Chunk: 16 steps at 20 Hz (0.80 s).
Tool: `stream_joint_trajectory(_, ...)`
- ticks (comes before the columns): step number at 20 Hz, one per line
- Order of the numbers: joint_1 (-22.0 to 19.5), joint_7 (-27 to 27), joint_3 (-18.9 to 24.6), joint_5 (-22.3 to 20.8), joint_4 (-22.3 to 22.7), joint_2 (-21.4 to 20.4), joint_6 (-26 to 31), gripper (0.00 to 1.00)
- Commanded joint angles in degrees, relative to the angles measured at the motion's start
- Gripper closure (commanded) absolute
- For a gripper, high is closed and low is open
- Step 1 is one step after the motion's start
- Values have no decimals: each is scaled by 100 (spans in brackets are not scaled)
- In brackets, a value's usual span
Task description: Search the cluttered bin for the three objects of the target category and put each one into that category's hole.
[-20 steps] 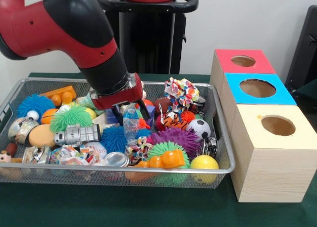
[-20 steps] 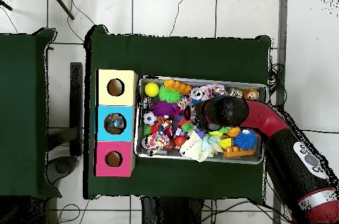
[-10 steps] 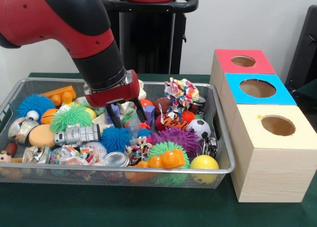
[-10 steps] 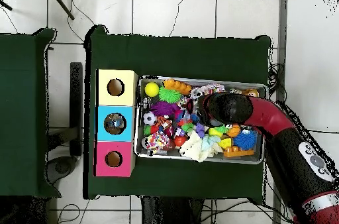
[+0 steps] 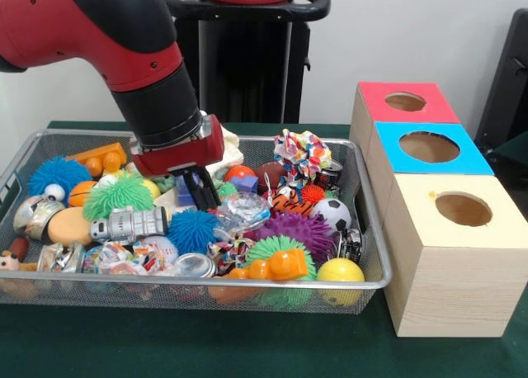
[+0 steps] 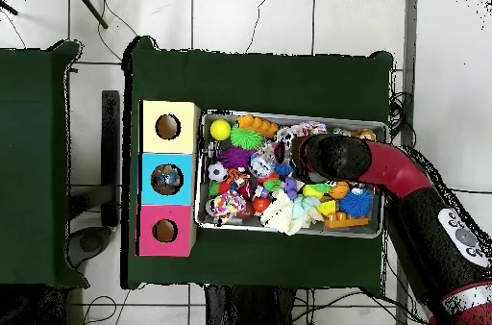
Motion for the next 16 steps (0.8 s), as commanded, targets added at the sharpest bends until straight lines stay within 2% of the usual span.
stream_joint_trajectory(1,129,741,-339,10,156,-62,-598,100)
stream_joint_trajectory(5,224,829,-456,57,165,-120,-650,100)
stream_joint_trajectory(8,359,1272,-620,137,543,-312,-984,100)
stream_joint_trajectory(11,487,1420,-753,164,690,-384,-1154,100)
stream_joint_trajectory(12,535,1373,-820,249,738,-407,-1237,0)
stream_joint_trajectory(16,618,1367,-919,356,729,-426,-1142,0)
